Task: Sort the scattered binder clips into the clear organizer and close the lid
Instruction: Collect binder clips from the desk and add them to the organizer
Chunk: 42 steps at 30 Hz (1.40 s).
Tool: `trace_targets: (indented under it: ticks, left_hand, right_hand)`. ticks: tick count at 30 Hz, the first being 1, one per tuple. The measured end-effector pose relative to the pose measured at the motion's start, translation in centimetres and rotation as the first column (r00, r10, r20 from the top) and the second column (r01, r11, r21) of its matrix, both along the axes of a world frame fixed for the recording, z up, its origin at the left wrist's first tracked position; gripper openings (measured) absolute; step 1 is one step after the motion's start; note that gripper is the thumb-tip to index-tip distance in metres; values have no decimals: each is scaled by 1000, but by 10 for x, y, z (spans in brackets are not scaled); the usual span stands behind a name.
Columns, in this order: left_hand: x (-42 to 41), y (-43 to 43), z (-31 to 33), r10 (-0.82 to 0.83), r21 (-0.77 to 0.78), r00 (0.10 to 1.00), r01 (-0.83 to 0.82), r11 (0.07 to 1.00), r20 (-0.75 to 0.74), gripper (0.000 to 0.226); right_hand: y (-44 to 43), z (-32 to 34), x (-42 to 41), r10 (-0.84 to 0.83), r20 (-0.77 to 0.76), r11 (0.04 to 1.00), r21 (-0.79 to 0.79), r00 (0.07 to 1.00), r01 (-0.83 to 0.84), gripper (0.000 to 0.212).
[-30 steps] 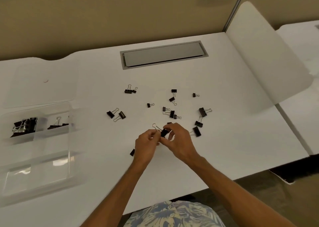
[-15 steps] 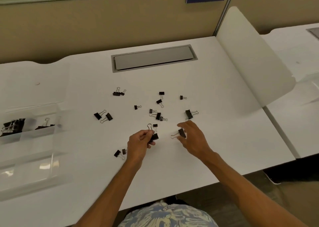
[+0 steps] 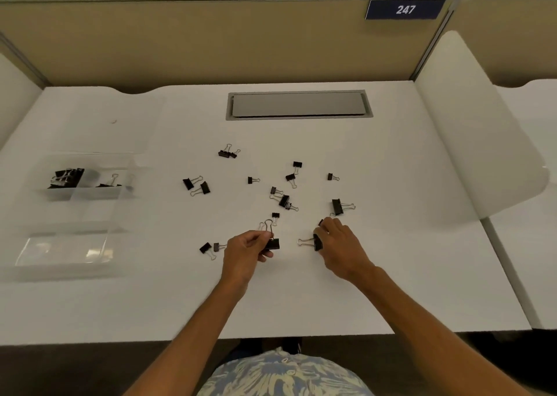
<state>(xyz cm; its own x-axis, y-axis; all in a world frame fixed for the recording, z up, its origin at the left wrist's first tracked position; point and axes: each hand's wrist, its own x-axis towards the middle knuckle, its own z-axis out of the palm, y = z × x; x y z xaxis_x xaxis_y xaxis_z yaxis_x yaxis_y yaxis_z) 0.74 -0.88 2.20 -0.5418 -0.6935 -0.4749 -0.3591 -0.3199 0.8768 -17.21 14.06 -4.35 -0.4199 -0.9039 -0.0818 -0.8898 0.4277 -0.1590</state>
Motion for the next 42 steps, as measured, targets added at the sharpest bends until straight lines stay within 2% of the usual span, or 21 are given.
trace_targets:
  ticks: [2,4,6,8,11,13,18,21,23,26,29,31,39,42]
  left_hand:
    - [2,3,2,28,3,999,-28,1000,-18,14]
    - [5,4,4,58,7,998,-58,998,-33,15]
    - [8,3,5,83,11,996,-82,997,-40,17]
    - [13,1,5,107,12,993,-107,994,-46,18]
    - [20,-4,5,147,18,986,-146,989,-79,18]
    - [27,-11,5,173,38,979,-170,985,-108,17]
    - [46,-32,6,265,101,951,-252,962,-157,20]
    - [59,-48,10,346,171,918,-315,933,-194,24]
    - [70,-62,12,387,207,897,-346,915,-214,27]
    - [89,-88,14,405,205,887,-364,909,-221,22]
    - [112,-122,13,378,144,905,-355,924,-193,18]
    - [130,-147,13,381,136,906,-360,923,-184,18]
    - [206,-256,16,360,123,920,-343,931,-154,17]
    - [227,-294,17,357,125,923,-341,932,-141,16]
  right_hand:
    - [0,3,-1,-9,108,999,-51,994,14,41]
    - [-3,15,2,-130,387,978,-104,913,183,40]
    - [-9,28,5,-247,693,904,-88,678,418,40]
    - [-16,39,9,-220,890,838,-37,399,545,44]
    - [-28,51,16,-47,997,786,2,57,618,54]
    - [-38,60,22,24,998,783,21,-64,622,56]
    - [-69,67,39,47,990,810,40,-133,585,52]
    - [-94,73,51,78,961,791,103,-266,603,36]
    - [-111,78,62,70,950,772,142,-305,619,25]
    - [-138,82,81,40,965,780,131,-259,612,21]
    - [-170,84,104,-29,997,830,65,-74,554,21]
    - [-193,83,120,-37,999,841,43,-22,539,21]
    - [-299,79,198,-2,992,778,83,-130,623,23]
    - [-331,77,221,-5,991,756,92,-135,648,17]
